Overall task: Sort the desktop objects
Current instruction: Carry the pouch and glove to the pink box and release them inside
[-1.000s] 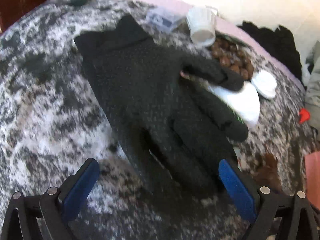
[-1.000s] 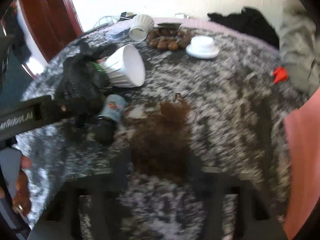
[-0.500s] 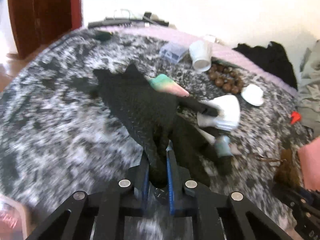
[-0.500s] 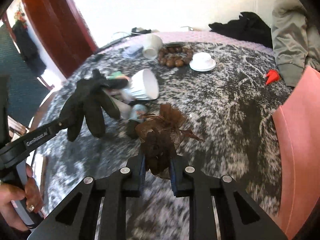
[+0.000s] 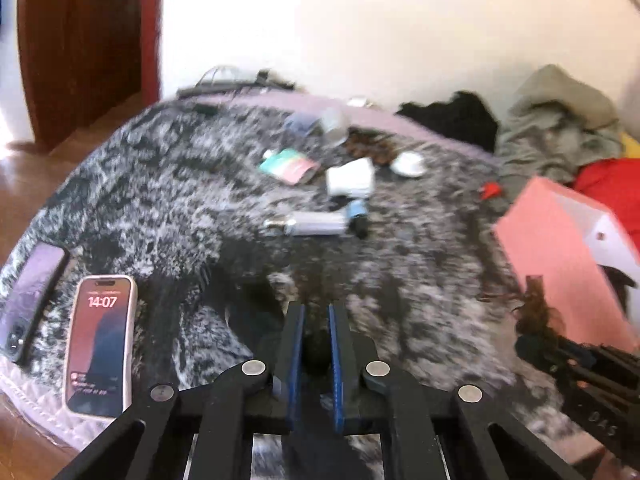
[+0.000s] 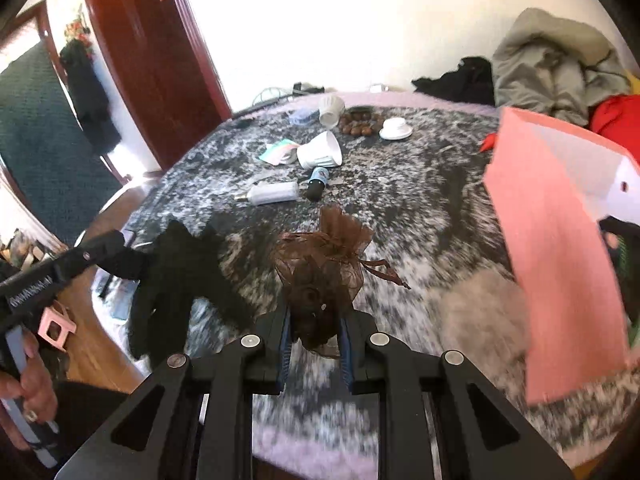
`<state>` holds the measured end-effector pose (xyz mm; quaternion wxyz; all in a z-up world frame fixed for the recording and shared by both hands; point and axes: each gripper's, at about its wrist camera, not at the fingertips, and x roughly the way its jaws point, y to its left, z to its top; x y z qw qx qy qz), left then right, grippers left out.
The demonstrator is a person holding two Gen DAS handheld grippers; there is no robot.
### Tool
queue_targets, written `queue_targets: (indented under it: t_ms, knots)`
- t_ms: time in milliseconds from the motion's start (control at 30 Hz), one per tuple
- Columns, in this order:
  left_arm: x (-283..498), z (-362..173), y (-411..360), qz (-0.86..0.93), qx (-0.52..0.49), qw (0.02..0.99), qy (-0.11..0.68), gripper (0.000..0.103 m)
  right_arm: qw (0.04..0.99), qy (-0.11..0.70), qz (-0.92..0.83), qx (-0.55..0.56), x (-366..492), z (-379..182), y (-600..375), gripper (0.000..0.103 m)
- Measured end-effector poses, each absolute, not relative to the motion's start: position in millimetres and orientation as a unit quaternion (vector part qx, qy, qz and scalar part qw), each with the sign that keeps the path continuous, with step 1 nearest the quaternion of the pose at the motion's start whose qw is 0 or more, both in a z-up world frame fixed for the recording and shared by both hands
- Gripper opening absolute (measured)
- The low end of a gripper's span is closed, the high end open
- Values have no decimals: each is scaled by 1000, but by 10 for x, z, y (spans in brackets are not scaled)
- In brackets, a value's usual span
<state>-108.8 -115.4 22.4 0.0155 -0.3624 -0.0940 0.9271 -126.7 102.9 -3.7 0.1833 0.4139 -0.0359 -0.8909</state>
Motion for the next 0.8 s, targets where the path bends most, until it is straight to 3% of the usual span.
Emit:
queue_targets:
  t_ms: [300,400,467,500,533,667,800]
  knots:
    - [-474,1016,-562,947,-295,107,-64,4,172,-51,-921,345,-335,617,1610,21]
    - [-488,1053,-464,950,-296,91,-43,6,164,-59,-928,329,-200,782,1808,21]
    - [-576,868,-568,942,-325,59,-54,32,160,-66,-932,319,-123,866,1962,21]
    - [-614,748,-640,937,-341,41,-62,69,157,-70,-933,317,-100,884,2028,21]
    - [-632,593,-730,932,-355,16,-69,85,154,-76,-932,319,-82,884,2105,21]
    - [-691,-246,-1141,893,-434,-91,-83,85,149,-94,-927,332,-119,795,2278,21]
    - [-774,-953,-1305,852,-501,-117,-94,85,157,-105,-918,350,-263,659,2273,21]
